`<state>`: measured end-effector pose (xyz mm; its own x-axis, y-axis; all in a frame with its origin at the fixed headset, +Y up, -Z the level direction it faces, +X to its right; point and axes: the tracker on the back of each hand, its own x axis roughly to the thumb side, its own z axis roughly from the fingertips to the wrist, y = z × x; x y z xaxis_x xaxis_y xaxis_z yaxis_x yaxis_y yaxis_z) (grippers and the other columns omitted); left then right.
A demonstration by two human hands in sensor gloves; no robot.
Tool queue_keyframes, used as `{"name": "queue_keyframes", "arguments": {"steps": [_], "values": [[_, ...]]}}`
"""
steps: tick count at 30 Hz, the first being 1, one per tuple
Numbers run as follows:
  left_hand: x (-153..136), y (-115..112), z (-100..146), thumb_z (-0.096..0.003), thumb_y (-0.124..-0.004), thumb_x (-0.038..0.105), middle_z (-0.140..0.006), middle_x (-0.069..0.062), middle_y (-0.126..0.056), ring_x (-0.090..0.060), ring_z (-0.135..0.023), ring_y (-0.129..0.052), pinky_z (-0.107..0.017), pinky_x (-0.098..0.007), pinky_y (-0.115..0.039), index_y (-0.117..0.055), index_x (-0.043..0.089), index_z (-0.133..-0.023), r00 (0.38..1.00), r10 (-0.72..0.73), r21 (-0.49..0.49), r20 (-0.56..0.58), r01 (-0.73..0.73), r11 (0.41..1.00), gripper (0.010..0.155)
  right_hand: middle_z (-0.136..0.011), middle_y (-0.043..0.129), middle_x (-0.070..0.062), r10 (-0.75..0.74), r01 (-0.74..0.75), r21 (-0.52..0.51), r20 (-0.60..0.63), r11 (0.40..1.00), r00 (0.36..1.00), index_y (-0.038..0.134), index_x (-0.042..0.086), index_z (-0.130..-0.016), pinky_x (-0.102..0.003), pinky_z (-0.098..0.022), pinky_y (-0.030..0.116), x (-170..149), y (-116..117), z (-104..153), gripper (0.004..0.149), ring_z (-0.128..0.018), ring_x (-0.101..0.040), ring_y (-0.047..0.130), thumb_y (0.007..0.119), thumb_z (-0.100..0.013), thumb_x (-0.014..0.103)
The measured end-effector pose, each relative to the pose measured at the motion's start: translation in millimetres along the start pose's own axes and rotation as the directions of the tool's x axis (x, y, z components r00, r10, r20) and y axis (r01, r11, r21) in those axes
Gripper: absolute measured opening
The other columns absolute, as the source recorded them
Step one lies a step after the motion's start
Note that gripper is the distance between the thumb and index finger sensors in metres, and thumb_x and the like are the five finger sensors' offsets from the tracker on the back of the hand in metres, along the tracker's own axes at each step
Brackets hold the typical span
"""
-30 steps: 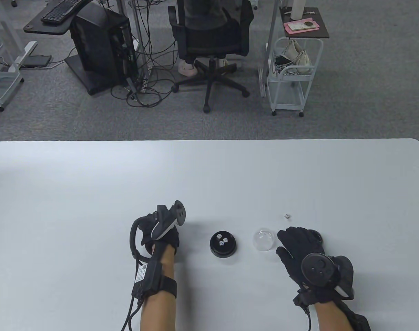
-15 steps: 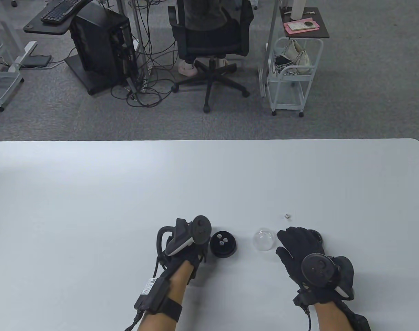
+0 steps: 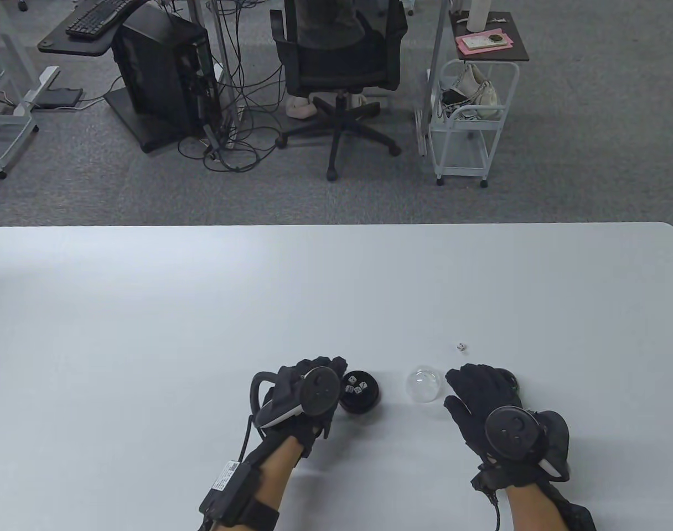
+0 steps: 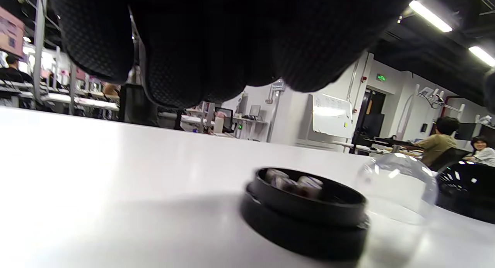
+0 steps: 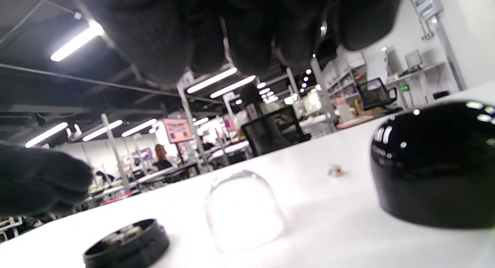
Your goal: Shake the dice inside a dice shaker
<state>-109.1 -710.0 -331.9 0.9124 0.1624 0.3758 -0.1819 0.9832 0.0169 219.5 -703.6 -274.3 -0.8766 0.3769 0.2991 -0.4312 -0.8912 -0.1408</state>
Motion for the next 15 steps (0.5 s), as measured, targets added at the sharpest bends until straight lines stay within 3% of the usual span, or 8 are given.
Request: {"name": "queue_keyframes", "arguments": {"steps": [6,15], "values": [[-46,11,32,-0.0514,-0.076,0.054,-0.111,-0.016,-0.064,-0.046,-0.101,-0.067,-0.066,-0.065,-0.065,-0.054,0.024,-0.109,0.996,-0.044,-0.011,-0.075,0.043,0.999,0.068,-0.105,0.068,-0.019,-0.01,0.009,-0.01,-0.033,1.0,0.999,0.071,0.021,-0.103,-0.069,-0.068,0.061,-4,-2,0,0.049,-0.1,-0.05,0.065,0.08,-0.058,0.037],[-88,1,59,-0.0509,-0.072,0.062,-0.117,-0.02,-0.045,-0.053,-0.106,-0.047,-0.067,-0.072,-0.052,-0.042,0.025,-0.113,0.986,0.073,0.008,-0.148,-0.072,0.997,0.078,-0.106,0.067,-0.02,0.021,-0.025,-0.031,-0.142,0.999,0.99,0.07,0.021,-0.104,-0.069,-0.068,0.061,-22,-8,-3,0.05,-0.1,-0.051,0.064,0.08,-0.058,0.037]]}}
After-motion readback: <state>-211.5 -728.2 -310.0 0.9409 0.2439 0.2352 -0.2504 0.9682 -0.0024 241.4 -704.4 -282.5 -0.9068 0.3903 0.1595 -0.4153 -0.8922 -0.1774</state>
